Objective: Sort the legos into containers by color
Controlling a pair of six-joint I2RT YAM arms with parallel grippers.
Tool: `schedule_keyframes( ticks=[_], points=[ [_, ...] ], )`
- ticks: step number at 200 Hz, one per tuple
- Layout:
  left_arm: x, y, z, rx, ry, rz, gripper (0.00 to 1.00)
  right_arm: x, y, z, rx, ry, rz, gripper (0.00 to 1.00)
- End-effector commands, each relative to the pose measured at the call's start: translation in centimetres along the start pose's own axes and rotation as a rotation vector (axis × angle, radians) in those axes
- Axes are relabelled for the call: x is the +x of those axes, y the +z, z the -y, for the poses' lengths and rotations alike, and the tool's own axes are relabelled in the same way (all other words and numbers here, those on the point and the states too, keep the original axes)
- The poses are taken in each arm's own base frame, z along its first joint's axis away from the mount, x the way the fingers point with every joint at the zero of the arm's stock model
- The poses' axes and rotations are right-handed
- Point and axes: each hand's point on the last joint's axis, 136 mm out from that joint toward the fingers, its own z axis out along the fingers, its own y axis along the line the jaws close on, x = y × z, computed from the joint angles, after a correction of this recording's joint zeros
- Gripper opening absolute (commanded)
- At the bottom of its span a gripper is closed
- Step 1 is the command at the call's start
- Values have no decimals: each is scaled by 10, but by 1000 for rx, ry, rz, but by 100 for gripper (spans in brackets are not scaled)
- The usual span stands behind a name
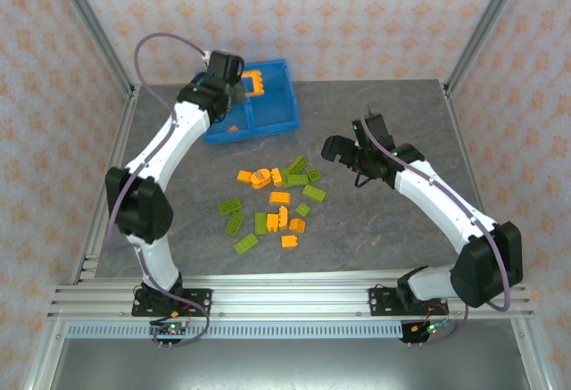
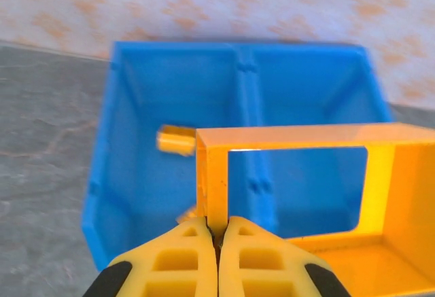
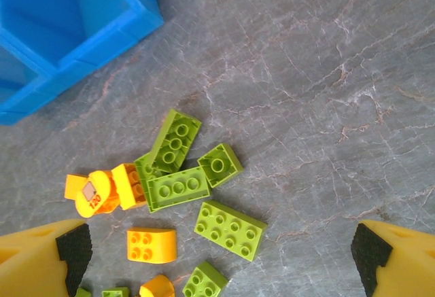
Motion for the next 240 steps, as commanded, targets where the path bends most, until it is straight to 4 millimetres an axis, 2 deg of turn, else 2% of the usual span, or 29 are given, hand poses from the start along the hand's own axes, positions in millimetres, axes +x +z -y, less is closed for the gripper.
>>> schedule_keyframes(
  ticks=[1, 29, 57, 93, 122, 134, 155, 175, 194, 203, 206, 214, 240],
  points=[
    [1, 39, -33, -183, 15, -31, 5, 3, -11, 5, 17, 1, 15, 99],
    [-4, 79, -53, -276, -32, -54, 7, 1, -20, 7, 27, -12, 27, 99],
    [-4, 104, -63, -299, -63, -72, 9, 2, -27, 10, 30, -12, 40, 99],
    [7, 119, -61, -277, -67, -123, 17, 3, -30, 11, 28, -4, 44, 99],
    [-2, 112, -61, -249, -93, -115, 31, 3, -33, 10, 20, 1, 45, 99],
    [-12, 104, -60, -235, -100, -97, 35, 3, -34, 10, 21, 1, 48, 99],
    [-30, 81, -55, -186, -122, -66, 35, 3, -34, 10, 20, 0, 47, 99],
    [-46, 49, -44, -80, -180, -41, 35, 4, -32, 10, 19, 6, 47, 99],
    [-47, 11, -31, 50, -245, -25, 35, 4, -28, 11, 21, 9, 45, 99],
    [-38, 0, -25, 101, -268, -28, 35, 4, -26, 11, 22, 13, 45, 99],
    [-42, -15, -24, 127, -277, -10, 35, 4, -25, 11, 22, 12, 46, 99],
    [-35, -32, -20, 171, -285, -5, 35, 4, -24, 11, 21, 14, 45, 99],
    [4, -79, -8, 250, -246, -11, 36, 3, -15, 9, 17, 17, 41, 99]
  ],
)
